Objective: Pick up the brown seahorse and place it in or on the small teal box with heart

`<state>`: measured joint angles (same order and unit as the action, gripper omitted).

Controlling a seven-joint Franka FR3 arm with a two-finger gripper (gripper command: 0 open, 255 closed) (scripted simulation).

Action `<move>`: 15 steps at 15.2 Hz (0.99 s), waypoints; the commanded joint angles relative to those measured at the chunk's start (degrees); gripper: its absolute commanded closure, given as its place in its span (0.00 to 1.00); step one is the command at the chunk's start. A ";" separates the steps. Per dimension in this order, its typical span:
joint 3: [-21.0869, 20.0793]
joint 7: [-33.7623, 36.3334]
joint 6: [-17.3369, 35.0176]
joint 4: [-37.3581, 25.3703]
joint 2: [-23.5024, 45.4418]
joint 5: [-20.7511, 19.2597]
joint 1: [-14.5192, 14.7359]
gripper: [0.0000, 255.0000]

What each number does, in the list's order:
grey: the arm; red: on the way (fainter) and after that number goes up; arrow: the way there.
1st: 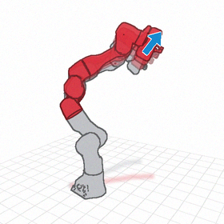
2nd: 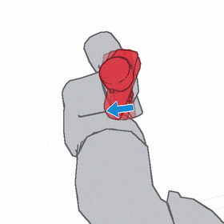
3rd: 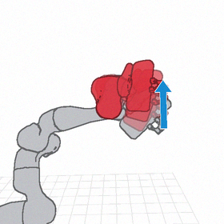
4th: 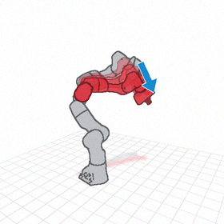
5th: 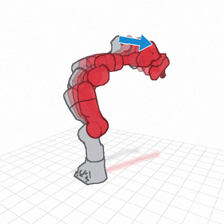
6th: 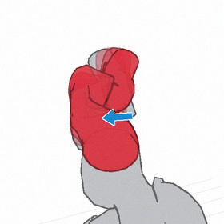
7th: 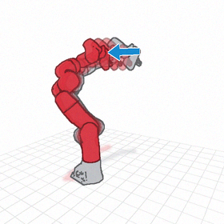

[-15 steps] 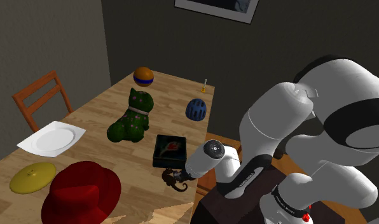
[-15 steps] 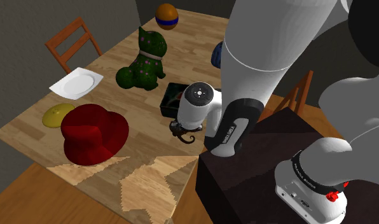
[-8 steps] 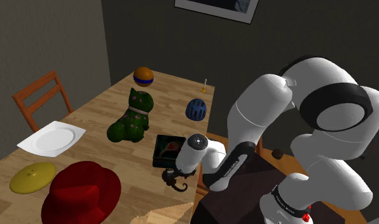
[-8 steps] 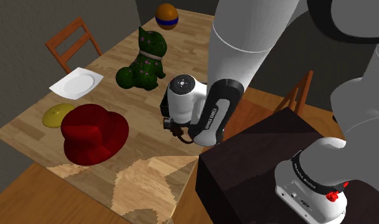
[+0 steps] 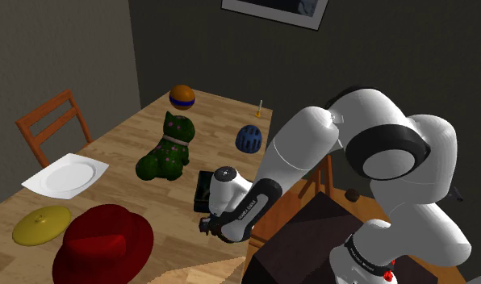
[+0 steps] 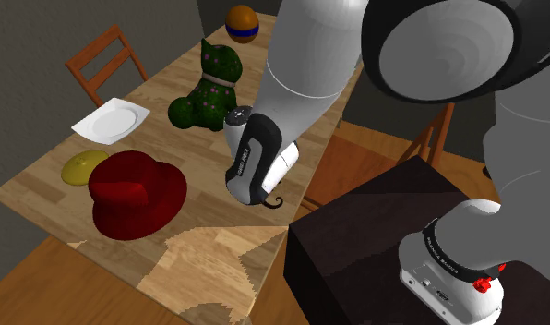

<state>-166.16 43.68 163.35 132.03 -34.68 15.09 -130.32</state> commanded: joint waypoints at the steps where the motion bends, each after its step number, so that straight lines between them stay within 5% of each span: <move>1: -0.04 -1.95 0.83 -0.74 -1.81 2.46 0.28 0.00; 9: -0.04 -2.46 1.07 -0.97 -2.34 3.16 0.38 0.00; 10: -0.04 -2.46 1.06 -0.97 -2.34 3.16 0.38 1.00; 15: -0.04 -2.47 1.07 -0.96 -2.34 3.16 0.37 1.00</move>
<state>-166.20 41.21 164.43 131.06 -37.01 18.25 -129.94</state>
